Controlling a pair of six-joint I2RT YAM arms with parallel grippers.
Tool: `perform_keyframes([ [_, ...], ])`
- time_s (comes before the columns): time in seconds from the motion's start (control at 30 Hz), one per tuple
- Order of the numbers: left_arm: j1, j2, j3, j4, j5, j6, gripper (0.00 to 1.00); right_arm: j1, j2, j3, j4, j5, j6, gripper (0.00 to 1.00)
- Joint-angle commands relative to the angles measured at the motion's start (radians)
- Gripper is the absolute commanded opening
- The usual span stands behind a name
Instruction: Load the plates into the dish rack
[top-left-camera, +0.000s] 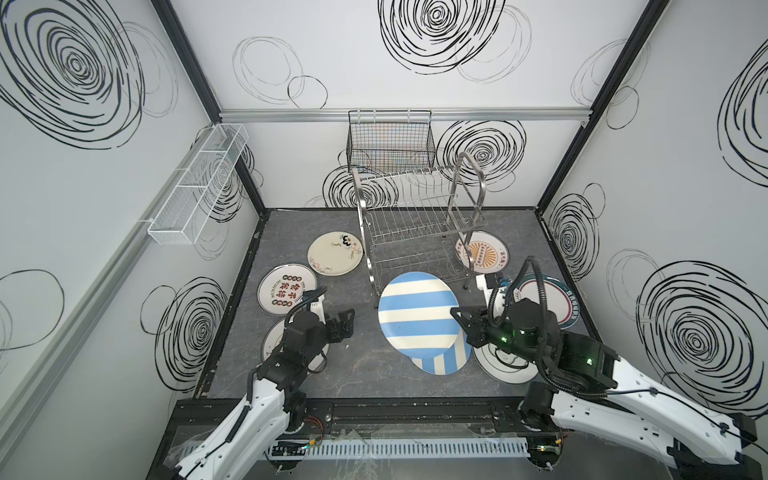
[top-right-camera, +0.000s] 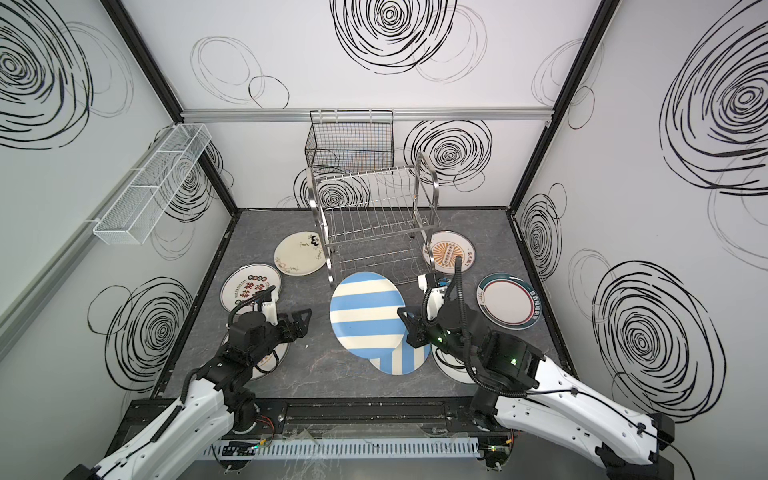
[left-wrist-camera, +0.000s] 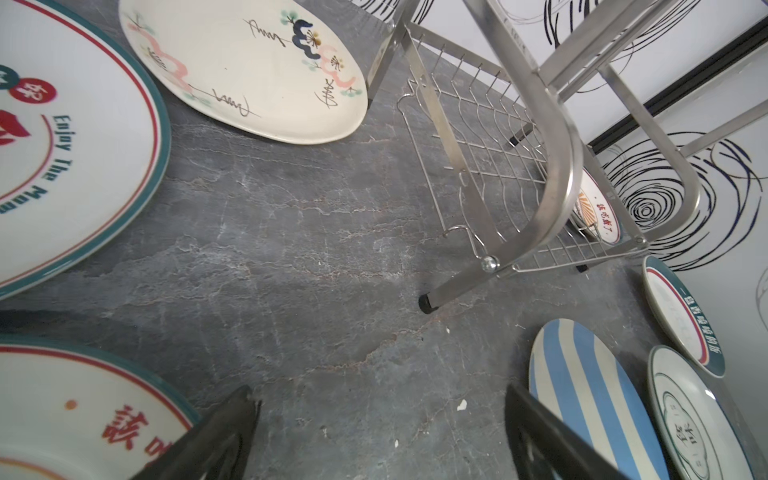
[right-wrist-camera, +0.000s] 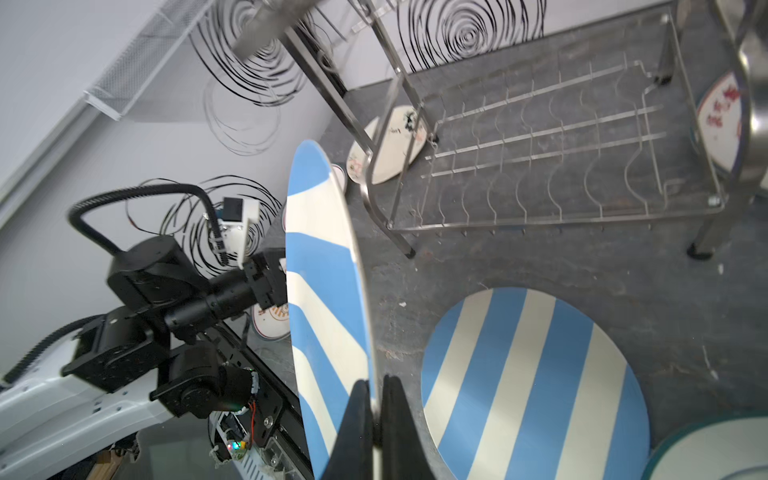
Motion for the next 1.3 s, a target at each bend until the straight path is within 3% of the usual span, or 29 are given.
perform_keyframes([
  [0.0,0.009,-0.042,-0.015,0.025,-0.052,0.03,0.96,-0.002,0.013,0.143,-0.025,0.019,-0.141,0.0],
  [0.17,0.012,-0.074,-0.031,0.021,-0.079,0.045,0.96,-0.002,0.103,0.355,-0.079,0.119,-0.237,0.0],
  [0.4,0.03,-0.103,-0.062,0.053,-0.018,0.052,0.96,-0.009,0.332,0.679,-0.123,0.471,-0.407,0.0],
  [0.7,0.046,-0.06,-0.062,0.082,0.062,0.066,0.96,-0.104,0.665,1.056,-0.066,0.726,-0.661,0.0],
  [0.83,0.052,-0.056,-0.061,0.082,0.074,0.066,0.96,-0.167,0.755,1.119,0.011,0.78,-0.753,0.0],
  [0.97,0.066,-0.073,-0.066,0.079,0.083,0.063,0.96,-0.218,0.788,1.08,0.14,0.79,-0.835,0.0],
  [1.27,0.082,-0.066,-0.069,0.086,0.088,0.057,0.96,-0.381,0.84,1.024,0.167,0.638,-0.795,0.0],
])
